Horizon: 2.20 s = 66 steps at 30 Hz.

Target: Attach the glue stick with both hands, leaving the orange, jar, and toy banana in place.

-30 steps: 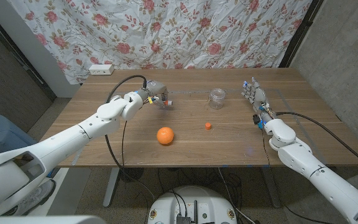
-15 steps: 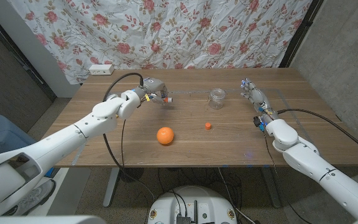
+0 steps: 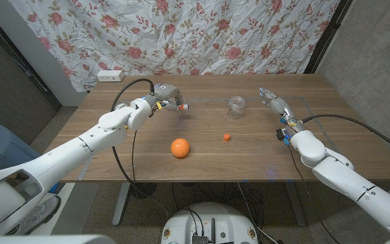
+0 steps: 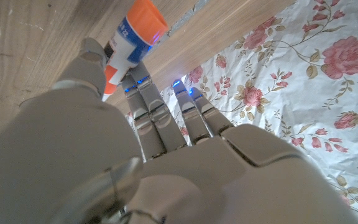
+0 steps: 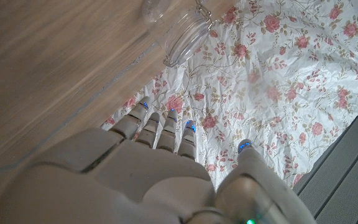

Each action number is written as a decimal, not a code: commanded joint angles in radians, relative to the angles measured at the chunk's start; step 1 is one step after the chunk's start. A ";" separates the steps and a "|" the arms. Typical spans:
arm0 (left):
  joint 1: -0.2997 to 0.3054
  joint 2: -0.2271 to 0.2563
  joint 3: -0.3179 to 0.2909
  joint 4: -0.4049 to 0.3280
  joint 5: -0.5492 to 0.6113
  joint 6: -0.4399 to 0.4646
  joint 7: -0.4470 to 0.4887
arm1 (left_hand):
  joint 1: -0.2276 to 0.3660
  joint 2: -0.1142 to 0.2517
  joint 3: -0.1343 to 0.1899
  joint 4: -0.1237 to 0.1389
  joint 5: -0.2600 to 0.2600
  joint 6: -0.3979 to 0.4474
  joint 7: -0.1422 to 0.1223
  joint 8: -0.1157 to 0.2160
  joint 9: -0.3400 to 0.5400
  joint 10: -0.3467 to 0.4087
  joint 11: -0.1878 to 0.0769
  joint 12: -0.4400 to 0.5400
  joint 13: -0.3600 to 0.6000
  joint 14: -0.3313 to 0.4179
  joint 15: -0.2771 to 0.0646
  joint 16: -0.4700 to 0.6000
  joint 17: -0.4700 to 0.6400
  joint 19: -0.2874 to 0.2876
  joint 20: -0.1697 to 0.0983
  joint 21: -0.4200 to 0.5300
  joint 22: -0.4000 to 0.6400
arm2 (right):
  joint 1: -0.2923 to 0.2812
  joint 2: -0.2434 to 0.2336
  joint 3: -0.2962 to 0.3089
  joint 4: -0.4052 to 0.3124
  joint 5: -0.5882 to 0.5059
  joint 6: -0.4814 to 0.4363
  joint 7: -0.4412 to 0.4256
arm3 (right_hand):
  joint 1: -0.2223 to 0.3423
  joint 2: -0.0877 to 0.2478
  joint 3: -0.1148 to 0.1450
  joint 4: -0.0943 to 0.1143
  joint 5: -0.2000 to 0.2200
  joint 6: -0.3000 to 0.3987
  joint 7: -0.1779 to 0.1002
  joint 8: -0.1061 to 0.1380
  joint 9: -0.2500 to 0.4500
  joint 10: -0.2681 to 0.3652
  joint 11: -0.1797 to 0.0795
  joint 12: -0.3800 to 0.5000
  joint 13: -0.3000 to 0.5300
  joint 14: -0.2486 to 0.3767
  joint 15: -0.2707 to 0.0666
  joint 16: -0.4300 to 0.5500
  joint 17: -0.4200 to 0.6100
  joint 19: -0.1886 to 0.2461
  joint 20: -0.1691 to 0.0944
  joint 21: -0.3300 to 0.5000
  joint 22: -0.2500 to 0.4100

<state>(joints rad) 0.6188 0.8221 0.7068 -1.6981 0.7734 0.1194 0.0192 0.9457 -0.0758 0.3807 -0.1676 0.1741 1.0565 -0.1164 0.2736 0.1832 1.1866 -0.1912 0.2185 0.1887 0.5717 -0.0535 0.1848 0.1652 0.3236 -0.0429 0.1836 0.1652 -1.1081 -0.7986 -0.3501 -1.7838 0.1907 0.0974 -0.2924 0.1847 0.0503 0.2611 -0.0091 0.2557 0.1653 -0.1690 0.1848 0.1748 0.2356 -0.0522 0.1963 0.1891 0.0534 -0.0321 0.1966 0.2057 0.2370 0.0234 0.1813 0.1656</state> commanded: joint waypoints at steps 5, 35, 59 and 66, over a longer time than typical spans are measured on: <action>0.037 -0.004 -0.031 -0.022 -0.060 0.016 0.032 | 0.033 0.040 -0.005 0.003 0.004 0.118 -0.049 0.001 0.004 0.038 -0.034 -0.002 0.003 0.001 -0.153 -0.004 0.003 0.005 -0.055 0.004 0.004 | -0.039 -0.090 0.002 -0.137 -0.142 -0.132 -0.016 | 0.037 -0.016 0.005 -0.033 -0.008 0.003 -0.016 0.005 0.004 0.003 -0.018 0.002 0.006 -0.014 0.007 0.000 0.001 -0.015 0.008 -0.004 0.002; 0.021 -0.040 -0.035 0.028 -0.177 -0.048 0.070 | 0.043 0.048 -0.014 0.003 0.004 0.110 -0.051 -0.015 0.005 0.032 -0.034 -0.013 0.003 -0.012 -0.156 -0.007 0.004 -0.024 -0.056 -0.003 0.004 | 0.015 -0.225 -0.078 -0.374 -0.344 -0.492 0.134 | 0.297 -0.039 0.094 -0.182 -0.048 0.017 -0.003 0.032 0.011 0.044 -0.013 0.010 0.013 -0.013 0.037 0.016 -0.002 -0.020 0.029 0.006 0.001; 0.025 -0.057 -0.048 0.048 -0.252 -0.056 0.093 | 0.039 0.055 -0.025 0.007 0.004 0.097 -0.051 -0.033 0.006 0.015 -0.034 -0.023 0.003 -0.060 -0.153 -0.014 0.002 -0.048 -0.063 -0.003 0.003 | 0.126 -0.282 -0.248 -0.500 -0.640 -0.676 0.327 | 0.382 -0.106 0.104 -0.176 -0.065 0.070 0.000 0.054 0.014 0.084 -0.061 0.016 0.016 0.004 0.043 0.023 -0.002 -0.020 0.036 0.004 0.002; 0.018 -0.061 -0.040 0.057 -0.251 -0.061 0.098 | 0.038 0.058 -0.027 0.008 0.004 0.096 -0.050 -0.036 0.006 0.012 -0.034 -0.024 0.003 -0.064 -0.152 -0.013 0.002 -0.048 -0.064 -0.002 0.003 | 0.141 -0.296 -0.270 -0.506 -0.708 -0.657 0.394 | 0.397 -0.110 0.108 -0.175 -0.065 0.069 -0.001 0.053 0.014 0.083 -0.069 0.013 0.016 0.005 0.038 0.024 -0.002 -0.029 0.036 0.001 0.002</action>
<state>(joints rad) 0.6459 0.7680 0.6613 -1.6549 0.5369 0.0668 0.1114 0.9415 -0.0716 0.3584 -0.1595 0.1741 1.0708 -0.1199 0.2389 0.1840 1.1825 -0.2059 0.1970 0.1886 0.5119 -0.0478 0.1733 0.1650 0.2770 -0.0429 0.1837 0.1651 -0.9959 -1.0726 -0.5773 -2.2689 -0.4111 -0.5588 0.0112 0.5677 -0.0641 0.3620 -0.1833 0.1944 0.2286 -0.1700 0.2343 0.1841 0.3158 -0.1151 0.2079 0.2026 0.0487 0.0087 0.2155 0.2026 0.2157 0.0593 0.1852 0.1651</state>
